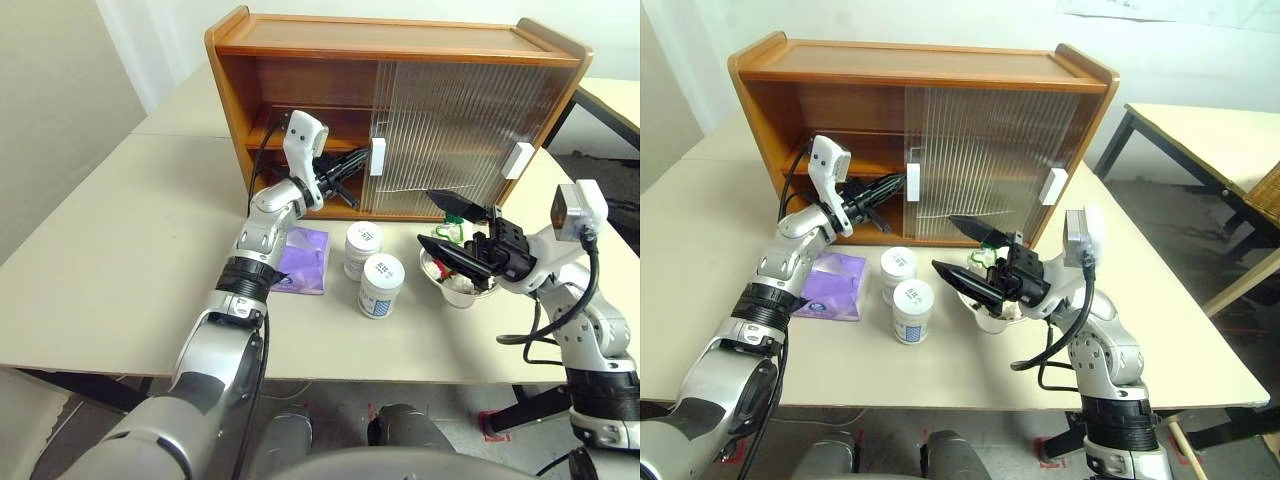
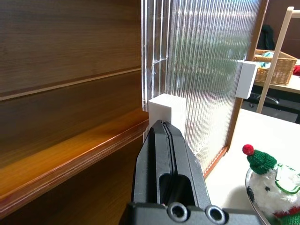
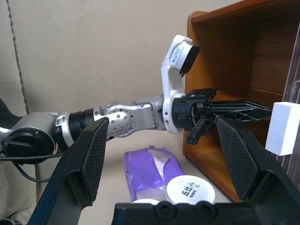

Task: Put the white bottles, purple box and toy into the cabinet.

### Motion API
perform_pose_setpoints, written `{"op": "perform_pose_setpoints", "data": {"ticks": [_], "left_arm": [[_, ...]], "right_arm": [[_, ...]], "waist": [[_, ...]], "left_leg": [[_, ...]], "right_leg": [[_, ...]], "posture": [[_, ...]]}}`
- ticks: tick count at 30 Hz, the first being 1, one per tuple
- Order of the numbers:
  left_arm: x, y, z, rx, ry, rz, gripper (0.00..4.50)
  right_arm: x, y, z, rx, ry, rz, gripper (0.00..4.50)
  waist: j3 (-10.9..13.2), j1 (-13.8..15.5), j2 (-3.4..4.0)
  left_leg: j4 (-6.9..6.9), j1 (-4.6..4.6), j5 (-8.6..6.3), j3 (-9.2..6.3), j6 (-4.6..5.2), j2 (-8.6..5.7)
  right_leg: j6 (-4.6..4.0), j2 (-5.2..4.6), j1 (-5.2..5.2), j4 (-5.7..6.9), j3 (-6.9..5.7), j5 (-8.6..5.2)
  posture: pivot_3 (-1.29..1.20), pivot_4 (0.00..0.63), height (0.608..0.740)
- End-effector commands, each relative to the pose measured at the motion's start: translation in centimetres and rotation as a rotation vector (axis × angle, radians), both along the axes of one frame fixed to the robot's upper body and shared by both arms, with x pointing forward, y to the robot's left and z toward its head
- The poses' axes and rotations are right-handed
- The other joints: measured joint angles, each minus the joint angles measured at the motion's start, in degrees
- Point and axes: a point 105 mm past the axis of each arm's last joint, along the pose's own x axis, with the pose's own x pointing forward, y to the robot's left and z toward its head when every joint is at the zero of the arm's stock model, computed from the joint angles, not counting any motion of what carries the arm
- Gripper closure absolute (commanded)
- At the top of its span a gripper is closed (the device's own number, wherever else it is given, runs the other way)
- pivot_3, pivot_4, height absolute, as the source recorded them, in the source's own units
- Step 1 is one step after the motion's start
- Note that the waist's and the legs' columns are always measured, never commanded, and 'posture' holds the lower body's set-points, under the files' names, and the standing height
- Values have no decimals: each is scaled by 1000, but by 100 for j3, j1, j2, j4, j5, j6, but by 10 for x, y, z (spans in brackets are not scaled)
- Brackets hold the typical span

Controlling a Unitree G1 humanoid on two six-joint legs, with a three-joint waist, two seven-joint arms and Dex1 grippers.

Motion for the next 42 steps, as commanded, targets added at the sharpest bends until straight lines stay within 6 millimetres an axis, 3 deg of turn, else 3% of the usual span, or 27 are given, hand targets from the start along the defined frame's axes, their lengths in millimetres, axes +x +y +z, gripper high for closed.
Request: {"op": "perform_pose_setpoints", "data": {"ticks": [1,4,9,10,12,15,24,32,42], "left_arm": [[-8,-13,-2,11,-2,-35,4474],[-9,-6,-2,9,-9,-7,4474],[-15,24,12,50,-75,78,4474],[-20,35,17,58,-88,98,4296],[-32,54,26,79,-102,132,3878],[-44,67,29,104,-91,153,2962],[-77,137,30,177,8,299,16],[-103,178,21,115,87,298,16],[-137,179,-60,160,487,279,16]], "right_arm": [[5,4,-4,-13,18,11,0],[9,5,-5,-13,21,1,0],[25,0,-9,-12,31,-73,0],[27,-1,-5,14,29,-73,0],[28,-2,-2,47,30,-62,0],[27,-3,-1,55,32,-50,0],[36,-5,-4,44,44,-76,0],[45,-7,-8,-2,50,-114,0],[49,-6,-9,-20,47,-121,0]], "waist": [[0,11,0],[0,50,0],[0,45,3],[0,45,4],[0,32,7],[0,82,7],[0,226,8],[-1,241,10],[-5,281,16]], "left_leg": [[0,-1,0,0,0,-1],[1,0,0,0,0,-2],[-3,4,0,-1,-1,-1],[-4,4,0,-1,-1,0],[-11,5,-1,0,-2,0],[-14,3,-4,-3,-7,0],[-13,7,-25,-25,-44,7],[-43,2,-38,-33,-80,29],[-104,4,-24,-34,-111,51]], "right_leg": [[0,0,0,0,0,0],[0,0,1,0,0,0],[-2,0,0,1,1,1],[-3,0,0,2,0,2],[-4,2,-6,3,0,2],[-5,9,-5,2,-2,0],[-56,15,-17,9,-1,14],[-125,22,-55,13,-2,34],[-161,33,-79,18,-7,11]], "posture": [[-71,0,740],[-59,0,740],[-46,0,740],[-41,0,740],[-32,0,740],[-22,0,740],[-2,0,740],[22,0,740],[34,0,740]]}}
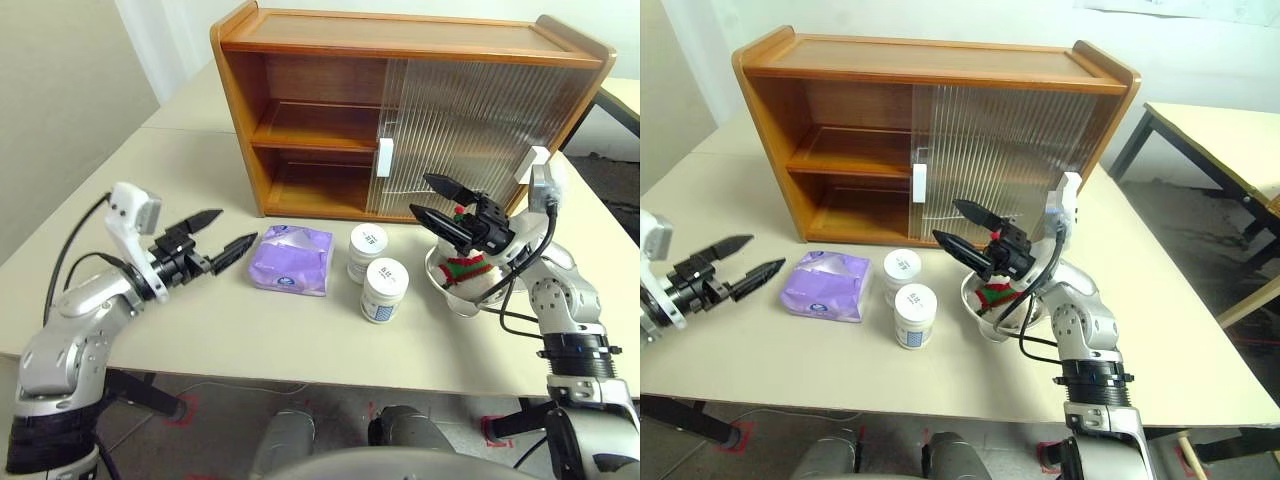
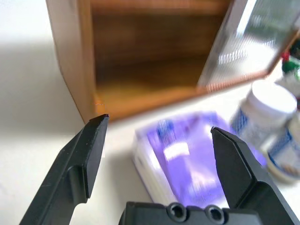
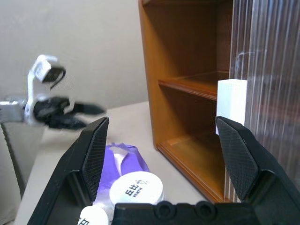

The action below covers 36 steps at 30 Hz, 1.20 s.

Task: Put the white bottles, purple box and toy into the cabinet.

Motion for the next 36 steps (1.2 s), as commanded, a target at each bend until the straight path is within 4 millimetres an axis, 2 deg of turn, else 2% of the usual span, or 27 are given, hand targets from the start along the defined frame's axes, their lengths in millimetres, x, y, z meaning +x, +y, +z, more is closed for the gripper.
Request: {"op": "perform_pose_setpoints", "data": {"ticks": [1,5,9,15,20,21,27,34,36], "left_arm": [[-11,-1,-22,29,151,9,16],[-12,-3,-35,24,220,41,16],[1,-13,-30,-54,184,70,16],[5,-29,-35,-80,214,51,16],[16,-21,-47,-62,292,145,16],[16,-20,-49,-49,301,151,428],[18,-21,-51,-59,325,164,2196],[21,-25,-43,-107,316,129,4485],[26,-25,-35,-133,283,135,4485]], "right_arm": [[1,0,1,-14,-11,-1,0],[-1,3,-1,-14,-4,7,0],[-6,4,-4,-9,10,10,0],[-7,4,-3,-7,12,-1,0],[-6,2,-2,-4,2,-16,0],[-6,2,-1,-1,-1,-18,0],[-7,3,-1,-9,-7,-15,0],[-4,2,1,-17,-21,-20,0],[-3,2,2,-16,-29,-22,0]], "waist": [[0,9,1],[-1,31,1],[-2,80,1],[-6,59,7],[-7,57,7],[-7,56,7],[-7,43,6],[-7,38,6],[-7,38,6]], "left_leg": [[0,1,0,0,-1,2],[0,5,3,0,-7,2],[4,13,7,0,-10,0],[5,32,6,4,-12,-1],[4,48,5,6,-12,-1],[4,53,5,7,-11,-1],[5,56,4,10,-9,-1],[4,56,4,10,-9,-1],[4,56,4,10,-9,-1]], "right_leg": [[-2,2,1,1,-1,-1],[-7,4,5,2,-3,1],[-12,4,16,2,-2,4],[-13,5,27,4,-2,5],[-11,8,42,4,-5,4],[-10,8,46,4,-3,3],[-9,8,48,3,0,3],[-9,8,49,4,0,2],[-9,8,49,4,0,2]], "posture": [[34,0,740],[36,0,740],[24,0,740],[11,0,740],[-3,0,740],[-3,0,740],[-10,0,740],[-13,0,740],[-12,0,740]]}}
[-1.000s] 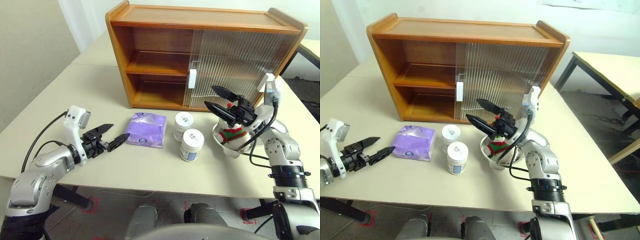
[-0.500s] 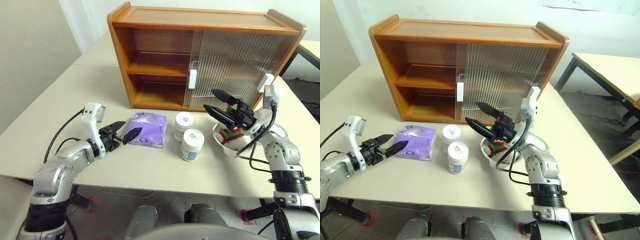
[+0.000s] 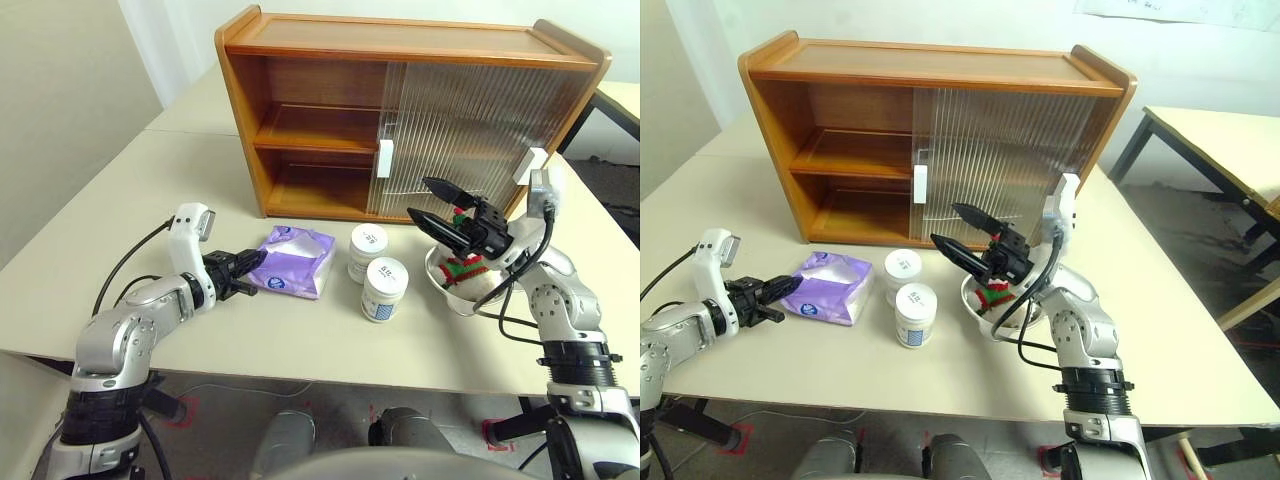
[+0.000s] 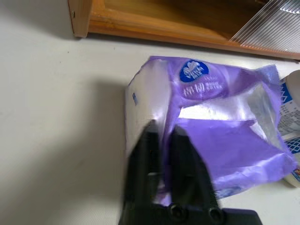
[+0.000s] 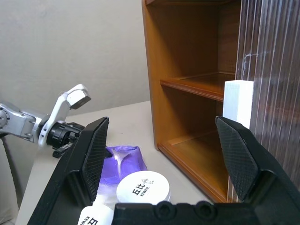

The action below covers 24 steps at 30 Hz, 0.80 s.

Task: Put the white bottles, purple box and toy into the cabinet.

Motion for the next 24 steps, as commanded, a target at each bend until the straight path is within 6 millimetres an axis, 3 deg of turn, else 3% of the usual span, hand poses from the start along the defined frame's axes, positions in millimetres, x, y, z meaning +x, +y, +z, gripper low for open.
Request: {"op": "perform_pose_setpoints", "data": {"ticks": [1,8,17,20,24], "left_arm": [[7,2,13,-36,-51,24,4485],[13,14,49,-103,-205,140,4485],[14,-5,91,-243,-312,121,4485],[17,-9,108,-317,-367,123,4485],[18,-14,118,-376,-385,120,4485]], "right_arm": [[2,0,4,-13,-27,-2,0],[-1,2,4,-3,-36,18,0],[-5,6,8,31,-56,65,0],[-5,6,8,37,-61,67,0],[-5,6,8,38,-62,66,0]], "waist": [[0,0,0],[0,0,0],[1,29,-2],[1,31,-2],[1,36,-2]], "left_leg": [[0,0,0,0,0,0],[0,2,-1,2,2,0],[3,40,0,3,4,-6],[4,49,1,3,6,-6],[5,53,4,3,9,-6]], "right_leg": [[-1,0,0,0,0,0],[4,1,4,-1,0,-3],[16,1,54,-1,1,-9],[58,1,63,0,1,-34],[59,0,70,-1,3,-34]], "posture": [[-12,0,740],[-8,0,740],[18,0,740],[18,0,740],[16,0,740]]}}
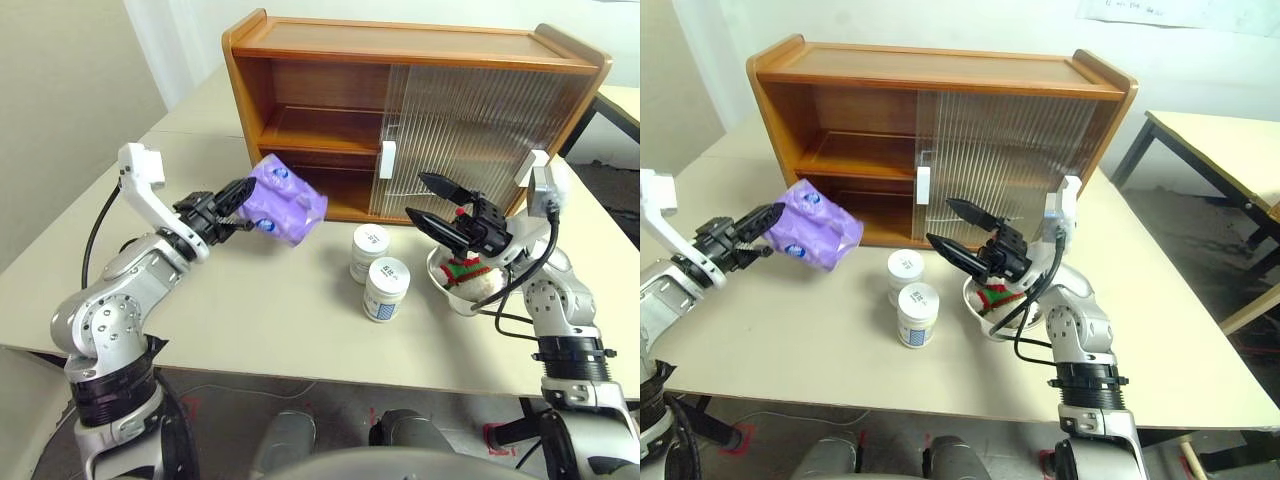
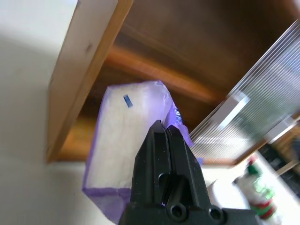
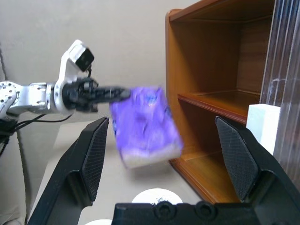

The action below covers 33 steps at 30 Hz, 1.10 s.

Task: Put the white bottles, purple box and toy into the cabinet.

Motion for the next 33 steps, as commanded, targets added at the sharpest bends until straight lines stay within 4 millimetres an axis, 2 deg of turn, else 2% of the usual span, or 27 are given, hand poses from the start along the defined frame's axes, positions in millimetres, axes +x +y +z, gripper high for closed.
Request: {"op": "perform_pose_setpoints", "data": {"ticks": [1,8,14,17,20,27,33], "left_arm": [[0,-3,7,-39,-17,-3,4485],[5,-10,41,-173,-141,-8,4485],[14,-21,57,-223,-202,-25,4485],[17,-30,68,-316,-241,-51,4485],[23,-30,77,-394,-264,-37,4485],[49,-33,74,-415,-245,6,4485],[74,-43,56,-338,-186,19,4485]], "right_arm": [[-1,-1,1,6,-10,0,0],[-2,0,-1,11,-8,3,0],[-2,1,0,14,-13,1,0],[-4,0,-1,17,-12,-5,0],[-6,0,-2,18,-11,-12,0],[-6,-1,-1,24,-18,-30,0],[-6,-2,1,28,-31,-43,0]], "waist": [[0,0,0],[2,29,-3],[2,38,-3],[5,35,-8],[11,27,-17],[12,-41,-19],[14,-60,-21]], "left_leg": [[0,0,0,0,0,0],[2,0,-1,0,1,-1],[7,3,-3,0,5,-4],[14,3,-4,0,7,-6],[24,3,-6,0,11,-6],[32,6,-10,0,18,-7],[54,1,-14,-1,26,-8]], "right_leg": [[0,0,0,0,0,0],[-11,0,7,0,-1,7],[-2,0,15,-1,0,1],[2,0,19,-1,0,-1],[4,0,25,-1,0,-1],[26,0,31,-1,-1,-10],[29,0,35,-2,-1,-10]], "posture": [[15,0,740],[14,0,740],[4,0,740],[-9,0,740],[-26,0,740],[-41,0,740],[-57,0,740]]}}
